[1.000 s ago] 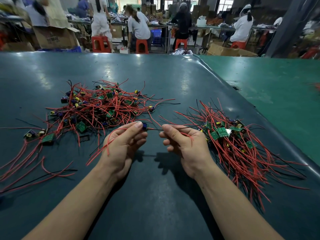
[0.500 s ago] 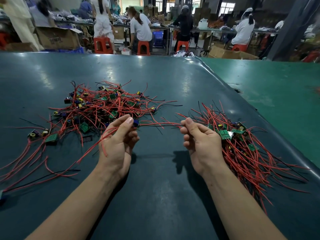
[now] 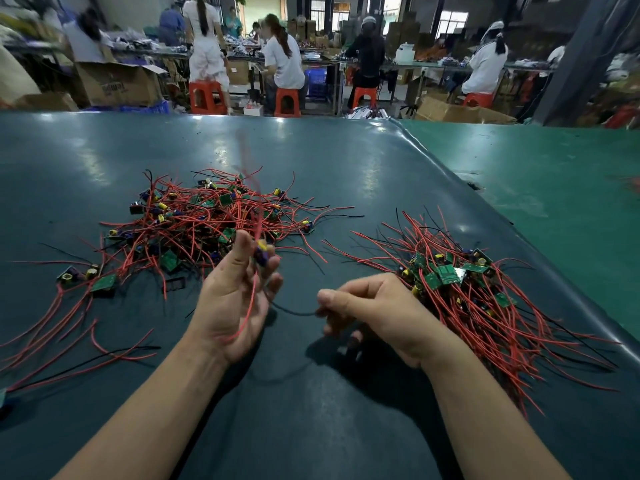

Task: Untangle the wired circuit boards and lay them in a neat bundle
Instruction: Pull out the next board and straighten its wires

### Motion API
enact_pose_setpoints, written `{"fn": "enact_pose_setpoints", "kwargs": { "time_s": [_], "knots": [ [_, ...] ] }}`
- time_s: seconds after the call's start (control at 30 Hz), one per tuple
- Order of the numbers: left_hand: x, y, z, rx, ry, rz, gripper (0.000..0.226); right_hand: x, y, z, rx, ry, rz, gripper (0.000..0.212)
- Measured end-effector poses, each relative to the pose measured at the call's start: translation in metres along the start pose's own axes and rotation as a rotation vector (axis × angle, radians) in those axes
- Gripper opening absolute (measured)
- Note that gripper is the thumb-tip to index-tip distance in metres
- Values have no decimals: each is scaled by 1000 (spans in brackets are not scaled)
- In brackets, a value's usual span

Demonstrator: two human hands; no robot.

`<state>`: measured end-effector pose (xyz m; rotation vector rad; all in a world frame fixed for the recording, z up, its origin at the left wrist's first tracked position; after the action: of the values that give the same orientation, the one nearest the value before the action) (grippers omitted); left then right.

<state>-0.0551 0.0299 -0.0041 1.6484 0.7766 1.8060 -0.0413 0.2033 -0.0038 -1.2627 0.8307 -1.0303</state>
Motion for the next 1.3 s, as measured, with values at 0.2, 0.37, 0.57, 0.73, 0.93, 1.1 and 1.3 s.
{"fn": "enact_pose_setpoints", "kwargs": {
  "time_s": [0.2,0.37,0.57,0.73,0.93,1.1,1.3],
  "knots": [
    [9,-14,9,-74,-74,-262,31,9,3,-8,-75,152,-149,34],
    [11,-26,12,-94,-169,-454,36,13,1,-8,-147,180,-213,17],
    [12,-31,10,-144,-251,-535,24,2,1,-9,-186,321,-273,20],
    [16,-29,13,-166,-298,-513,26,-4,-1,-10,-223,415,-310,15],
    [19,-28,19,-260,-389,-561,23,-23,-2,-11,-216,542,-502,14],
    [16,-28,19,-292,-452,-562,27,-33,-3,-10,-235,597,-592,17],
    [16,-28,25,-288,-475,-462,38,-38,-1,-10,-238,575,-597,19]
  ]
}}
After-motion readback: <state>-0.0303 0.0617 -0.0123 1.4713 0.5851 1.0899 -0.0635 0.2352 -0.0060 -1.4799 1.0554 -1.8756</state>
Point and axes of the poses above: each hand's wrist, its own z-axis away from the middle knuckle, its own x-axis out of the palm, y = z × x, the point moved 4 cm from there along -z, towards the middle knuckle, and after that the axes turned 3 degrees about -z, right-handed, at the moved point
